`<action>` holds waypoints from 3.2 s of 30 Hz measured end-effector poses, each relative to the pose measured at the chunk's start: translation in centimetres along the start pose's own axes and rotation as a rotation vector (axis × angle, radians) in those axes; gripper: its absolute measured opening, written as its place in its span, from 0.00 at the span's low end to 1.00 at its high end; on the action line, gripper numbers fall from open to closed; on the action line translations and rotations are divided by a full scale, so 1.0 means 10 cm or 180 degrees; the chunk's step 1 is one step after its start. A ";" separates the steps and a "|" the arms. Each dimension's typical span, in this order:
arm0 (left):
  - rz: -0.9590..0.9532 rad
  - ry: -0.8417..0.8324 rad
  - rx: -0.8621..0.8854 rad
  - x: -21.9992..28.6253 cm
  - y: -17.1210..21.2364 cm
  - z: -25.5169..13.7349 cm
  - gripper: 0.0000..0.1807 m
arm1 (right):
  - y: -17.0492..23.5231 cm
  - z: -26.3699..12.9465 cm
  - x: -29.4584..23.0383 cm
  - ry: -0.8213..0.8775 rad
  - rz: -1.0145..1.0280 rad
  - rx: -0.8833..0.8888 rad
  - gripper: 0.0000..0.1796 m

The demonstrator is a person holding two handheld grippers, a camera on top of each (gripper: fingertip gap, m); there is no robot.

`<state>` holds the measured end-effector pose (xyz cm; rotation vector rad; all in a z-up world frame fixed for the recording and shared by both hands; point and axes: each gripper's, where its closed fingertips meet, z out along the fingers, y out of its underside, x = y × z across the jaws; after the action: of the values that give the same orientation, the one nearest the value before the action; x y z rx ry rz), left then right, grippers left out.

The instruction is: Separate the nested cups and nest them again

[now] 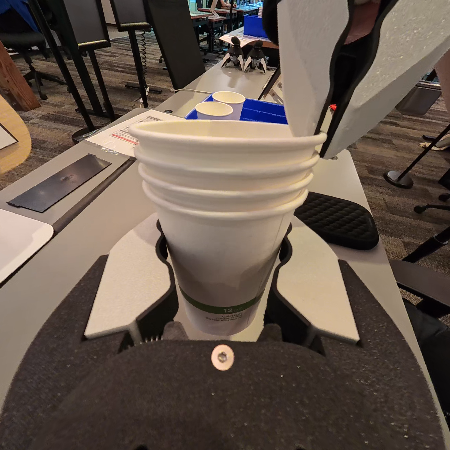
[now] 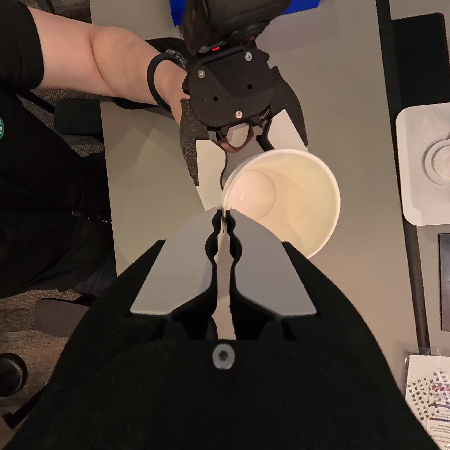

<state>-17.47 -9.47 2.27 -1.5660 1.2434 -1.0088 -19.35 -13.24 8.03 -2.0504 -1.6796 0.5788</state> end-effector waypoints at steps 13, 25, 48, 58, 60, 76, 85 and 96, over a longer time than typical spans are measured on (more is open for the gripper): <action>-0.0039 0.0008 0.0087 -0.01 -0.06 -0.05 0.50 | -0.15 -0.16 -0.01 0.0106 0.0003 0.0091 0.02; -0.0030 0.0049 0.0221 0.04 -0.19 -0.16 0.50 | -0.16 -0.17 -0.05 0.0092 -0.0002 -0.0066 0.03; -0.0153 0.0216 0.0363 0.18 -0.27 -0.14 0.50 | -0.32 -0.42 -0.09 0.0397 -0.0181 -0.0024 0.01; -0.0174 0.0159 0.0422 0.10 -0.31 -0.20 0.50 | -0.45 -0.50 -0.06 0.0509 -0.0281 0.0006 0.01; -0.0168 0.0132 0.0405 0.08 -0.30 -0.20 0.50 | -0.48 -0.54 -0.05 0.0576 -0.0314 0.0010 0.01; -0.0208 0.0097 0.0189 0.00 -0.08 -0.04 0.51 | 0.26 -1.71 0.09 0.1512 0.0220 0.0171 0.01; -0.0192 0.0057 0.0220 -0.04 -0.13 -0.09 0.50 | 2.62 -2.13 0.62 0.2234 0.1958 -0.0589 0.01; -0.0211 0.0024 0.0232 -0.10 -0.13 -0.12 0.51 | 4.12 -1.70 0.84 0.2359 0.2777 -0.0891 0.02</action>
<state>-18.42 -8.52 3.82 -1.5568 1.1538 -1.0912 24.88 -13.34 -1.75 -2.6869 -0.4247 -0.2150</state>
